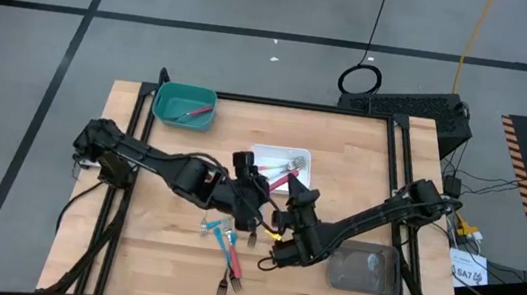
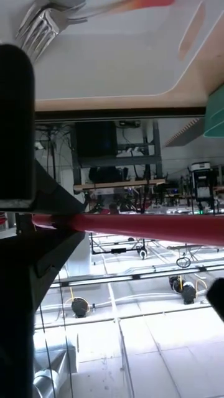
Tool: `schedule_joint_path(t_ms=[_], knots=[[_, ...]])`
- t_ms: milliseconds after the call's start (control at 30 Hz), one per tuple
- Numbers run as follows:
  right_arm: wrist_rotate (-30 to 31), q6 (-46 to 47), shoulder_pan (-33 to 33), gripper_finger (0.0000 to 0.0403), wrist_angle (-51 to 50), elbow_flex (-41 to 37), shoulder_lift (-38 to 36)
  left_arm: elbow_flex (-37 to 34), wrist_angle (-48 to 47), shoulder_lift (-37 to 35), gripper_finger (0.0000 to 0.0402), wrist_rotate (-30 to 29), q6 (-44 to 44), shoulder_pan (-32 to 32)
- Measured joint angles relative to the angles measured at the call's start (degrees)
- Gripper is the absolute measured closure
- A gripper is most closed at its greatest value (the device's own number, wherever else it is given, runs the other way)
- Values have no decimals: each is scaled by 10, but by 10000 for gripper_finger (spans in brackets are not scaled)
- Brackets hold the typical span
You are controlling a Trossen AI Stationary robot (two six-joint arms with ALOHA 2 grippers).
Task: Sort silverware by color (type)
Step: Put the pink fork into the blue bin
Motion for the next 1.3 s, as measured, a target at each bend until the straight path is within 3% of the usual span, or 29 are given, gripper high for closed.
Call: schedule_joint_path(t_ms=[467,767,1033,1167,1300], knots=[[-1,0,-1,379,2,0,0,-48,41,-1,170,-11,-22,13],[-3,-6,-3,379,6,0,0,-49,36,18,265,21,-23,28],[-7,-9,-4,378,7,0,0,-48,36,24,344,6,-3,31],[-12,-19,-4,374,11,0,0,-49,26,20,347,4,3,31],[-25,-32,-4,342,11,0,0,-49,9,20,351,11,18,31]])
